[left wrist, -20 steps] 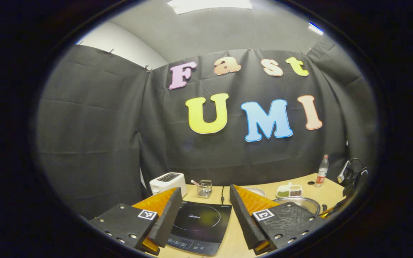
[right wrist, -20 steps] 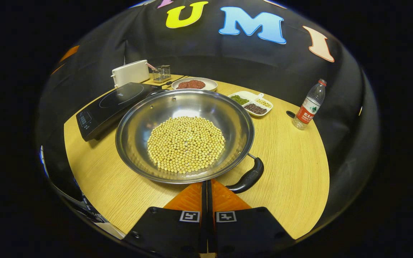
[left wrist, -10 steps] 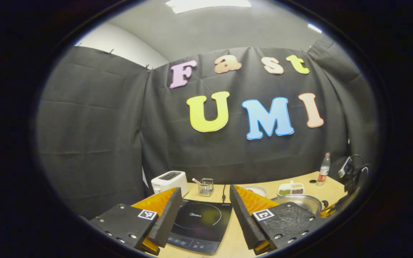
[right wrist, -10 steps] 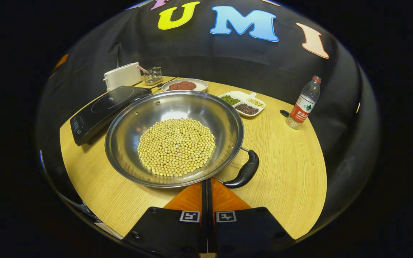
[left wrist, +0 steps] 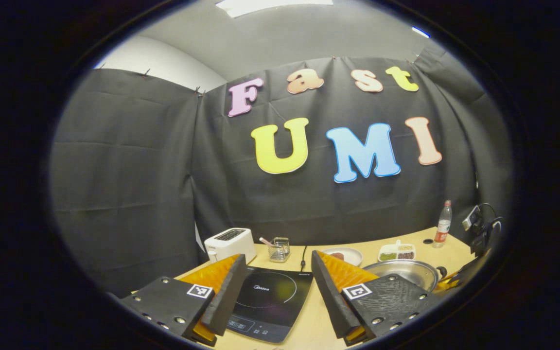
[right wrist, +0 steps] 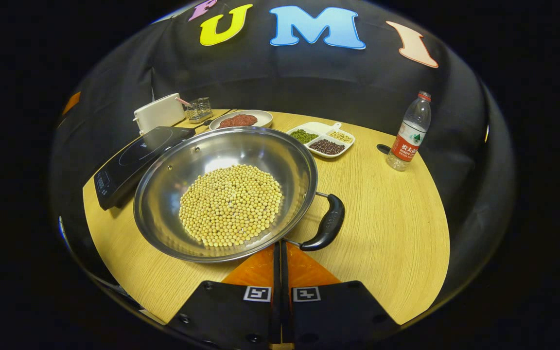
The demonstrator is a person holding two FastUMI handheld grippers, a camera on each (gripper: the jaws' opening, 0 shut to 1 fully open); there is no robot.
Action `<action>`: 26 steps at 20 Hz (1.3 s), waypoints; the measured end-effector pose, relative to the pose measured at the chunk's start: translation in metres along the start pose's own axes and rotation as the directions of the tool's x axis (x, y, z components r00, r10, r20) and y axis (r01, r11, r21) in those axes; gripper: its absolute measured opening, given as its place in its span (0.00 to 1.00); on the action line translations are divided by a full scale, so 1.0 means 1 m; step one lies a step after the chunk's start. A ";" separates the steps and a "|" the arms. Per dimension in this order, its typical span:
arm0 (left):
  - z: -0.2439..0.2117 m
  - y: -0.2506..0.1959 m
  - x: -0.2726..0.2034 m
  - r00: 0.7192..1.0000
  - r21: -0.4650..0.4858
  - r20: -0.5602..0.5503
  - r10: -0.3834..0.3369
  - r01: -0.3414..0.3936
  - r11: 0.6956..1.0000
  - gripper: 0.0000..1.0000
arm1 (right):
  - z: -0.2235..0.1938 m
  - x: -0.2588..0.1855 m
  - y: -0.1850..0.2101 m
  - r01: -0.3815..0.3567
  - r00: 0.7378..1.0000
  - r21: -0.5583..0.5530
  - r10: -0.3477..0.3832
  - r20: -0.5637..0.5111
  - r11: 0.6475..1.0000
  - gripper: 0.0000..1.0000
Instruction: First push the handle of the pot to place it horizontally, then grasp the pot with both hands and set it on the induction cooktop.
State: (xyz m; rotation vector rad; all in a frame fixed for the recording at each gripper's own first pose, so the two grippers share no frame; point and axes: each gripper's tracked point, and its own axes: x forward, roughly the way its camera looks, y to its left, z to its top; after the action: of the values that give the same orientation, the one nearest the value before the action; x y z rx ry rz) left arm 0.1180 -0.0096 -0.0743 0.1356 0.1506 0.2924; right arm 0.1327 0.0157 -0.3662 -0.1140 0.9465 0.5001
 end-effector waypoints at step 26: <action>-0.059 -0.096 0.087 0.951 -0.032 -0.140 -0.276 0.274 0.961 0.80 | 0.072 -0.051 -0.044 0.191 0.932 0.251 -0.256 0.258 0.949 0.96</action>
State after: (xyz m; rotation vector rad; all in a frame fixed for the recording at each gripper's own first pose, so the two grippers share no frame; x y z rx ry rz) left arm 0.2170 -0.0682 -0.1579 0.0801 0.3072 0.0243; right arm 0.1826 -0.0196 -0.2879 0.0527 0.6865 0.1878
